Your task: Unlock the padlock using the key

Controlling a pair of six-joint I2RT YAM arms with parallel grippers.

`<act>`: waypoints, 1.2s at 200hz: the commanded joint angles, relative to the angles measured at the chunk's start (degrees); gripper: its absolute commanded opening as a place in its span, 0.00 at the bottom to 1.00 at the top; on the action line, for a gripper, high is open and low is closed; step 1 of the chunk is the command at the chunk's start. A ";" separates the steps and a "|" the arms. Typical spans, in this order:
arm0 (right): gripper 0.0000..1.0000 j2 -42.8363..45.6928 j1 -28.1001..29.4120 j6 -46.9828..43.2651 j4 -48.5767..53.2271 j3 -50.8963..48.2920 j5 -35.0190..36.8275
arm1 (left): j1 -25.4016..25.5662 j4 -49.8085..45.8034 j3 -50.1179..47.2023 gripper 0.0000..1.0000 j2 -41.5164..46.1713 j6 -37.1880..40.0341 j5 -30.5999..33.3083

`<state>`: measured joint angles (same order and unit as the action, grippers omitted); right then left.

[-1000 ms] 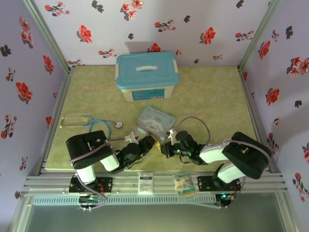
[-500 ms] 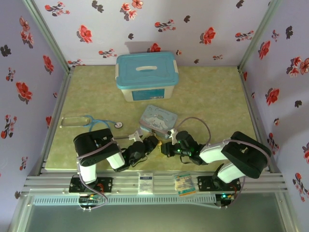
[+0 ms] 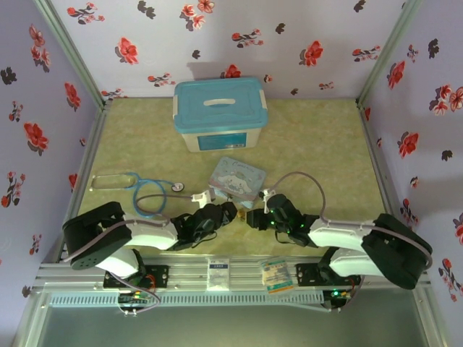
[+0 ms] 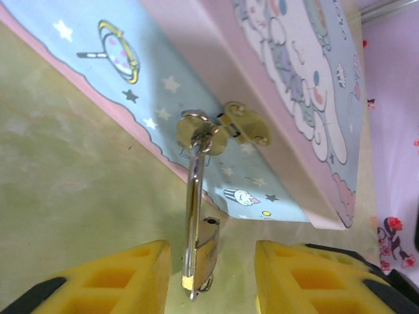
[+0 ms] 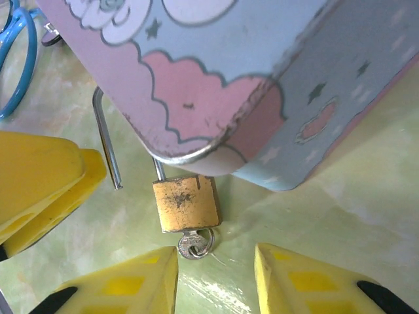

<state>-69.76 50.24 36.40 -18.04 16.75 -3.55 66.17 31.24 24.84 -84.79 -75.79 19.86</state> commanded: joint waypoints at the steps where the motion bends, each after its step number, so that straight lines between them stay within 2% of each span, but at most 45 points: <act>1: 0.37 1.52 -0.33 -2.22 6.97 1.97 4.55 | 0.05 -9.58 2.88 0.36 1.22 5.28 2.38; 17: 0.37 2.20 -0.32 -1.33 6.62 1.41 6.41 | 1.61 -17.97 7.71 0.29 1.43 8.10 4.52; 31: 0.37 2.94 -0.36 -0.53 6.39 1.18 7.72 | 3.51 -24.41 11.92 0.29 0.58 8.23 6.87; 44: 0.37 3.86 -0.38 0.46 7.19 1.24 9.23 | 4.89 -26.46 13.55 0.29 -0.62 6.12 8.09; 58: 0.38 4.88 -0.38 1.53 8.24 1.30 11.01 | 6.57 -25.70 13.77 0.30 -0.96 4.55 9.07; 76: 0.38 6.36 -0.40 2.67 8.73 0.60 12.85 | 8.84 -31.61 18.11 0.33 -2.11 5.46 12.72; 90: 0.38 7.49 -0.45 3.06 8.92 -0.11 14.27 | 8.91 -34.86 21.80 0.38 -5.29 5.98 12.70; 142: 0.38 11.39 -0.43 3.26 10.04 -1.72 15.30 | 4.48 -33.73 22.39 0.46 -10.97 5.54 8.88; 166: 0.38 13.76 -0.43 3.51 10.22 -2.99 16.26 | 4.23 -31.12 21.28 0.45 -12.82 6.34 7.15; 205: 0.38 16.09 -0.42 3.87 10.65 -4.44 17.15 | 4.49 -34.27 25.28 0.44 -17.04 8.61 5.37; 223: 0.38 16.34 -0.40 4.09 10.66 -5.04 17.31 | 4.41 -36.29 26.13 0.34 -18.13 9.25 5.91; 240: 0.38 16.49 -0.41 4.18 10.71 -5.37 17.34 | 4.24 -37.04 25.91 0.30 -18.47 9.49 5.90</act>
<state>-54.04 50.13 39.51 -7.99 12.53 11.88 70.48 -1.80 50.30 -101.49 -68.14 25.93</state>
